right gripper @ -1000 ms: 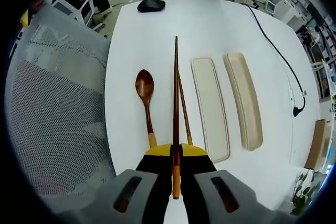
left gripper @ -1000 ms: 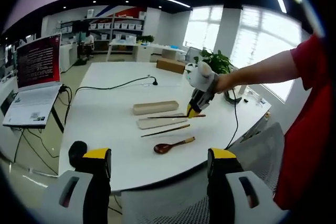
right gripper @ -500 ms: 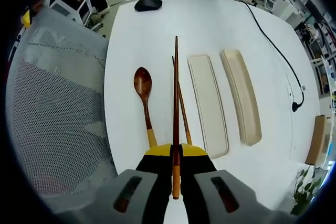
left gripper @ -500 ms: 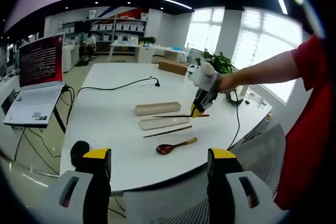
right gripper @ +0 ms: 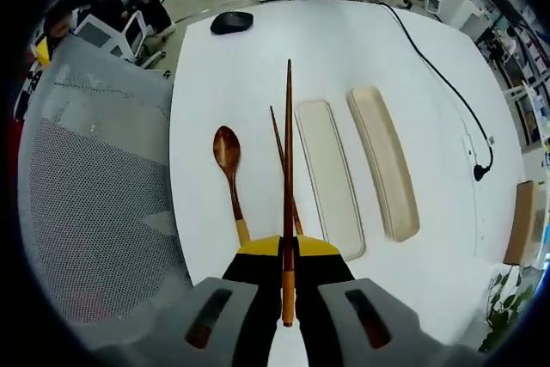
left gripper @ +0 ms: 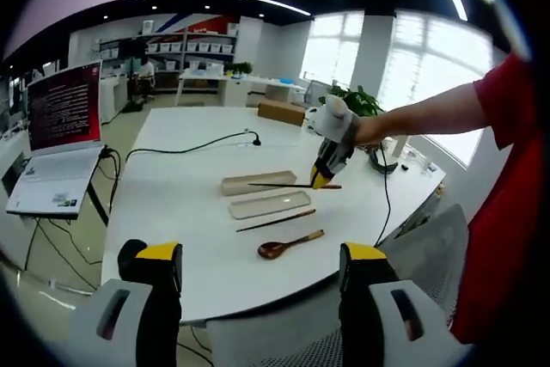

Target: Arrange the utensils inside the cutlery case until each visible utensil rests in its matching compartment.

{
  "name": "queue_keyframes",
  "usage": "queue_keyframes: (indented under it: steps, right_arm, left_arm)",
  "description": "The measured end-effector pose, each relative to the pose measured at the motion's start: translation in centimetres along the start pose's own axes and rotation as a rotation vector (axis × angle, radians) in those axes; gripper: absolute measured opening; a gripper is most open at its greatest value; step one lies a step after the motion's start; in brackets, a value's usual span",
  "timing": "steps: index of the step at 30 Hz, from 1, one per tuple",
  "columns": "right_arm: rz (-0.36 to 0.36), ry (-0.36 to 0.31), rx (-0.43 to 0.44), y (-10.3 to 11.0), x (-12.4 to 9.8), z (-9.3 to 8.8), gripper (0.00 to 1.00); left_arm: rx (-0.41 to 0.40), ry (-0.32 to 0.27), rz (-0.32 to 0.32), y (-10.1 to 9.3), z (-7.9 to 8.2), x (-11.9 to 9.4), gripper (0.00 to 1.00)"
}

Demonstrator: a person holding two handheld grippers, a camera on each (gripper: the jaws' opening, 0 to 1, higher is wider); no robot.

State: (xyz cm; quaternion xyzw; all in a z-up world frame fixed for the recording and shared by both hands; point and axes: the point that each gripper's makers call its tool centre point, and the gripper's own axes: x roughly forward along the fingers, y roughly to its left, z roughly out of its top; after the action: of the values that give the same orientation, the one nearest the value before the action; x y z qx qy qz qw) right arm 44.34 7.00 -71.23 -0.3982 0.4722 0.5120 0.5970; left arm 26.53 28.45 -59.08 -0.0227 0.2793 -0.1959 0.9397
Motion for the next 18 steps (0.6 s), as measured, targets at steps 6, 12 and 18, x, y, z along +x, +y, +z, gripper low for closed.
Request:
queue_keyframes:
  steps: [6, 12, 18]
  right_arm:
    - [-0.001, 0.011, 0.004, -1.2, -1.5, 0.2, 0.00]
    - [-0.004, 0.025, -0.007, -2.5, -2.4, 0.5, 0.00]
    - [-0.015, 0.032, -0.028, -3.3, -3.4, 1.0, 0.00]
  left_arm:
    - [-0.001, 0.009, 0.000, -0.1, -0.5, 0.1, 0.76]
    - [0.003, 0.007, -0.002, -0.3, -0.4, 0.2, 0.76]
    - [0.001, -0.007, 0.013, 0.1, -0.1, -0.2, 0.76]
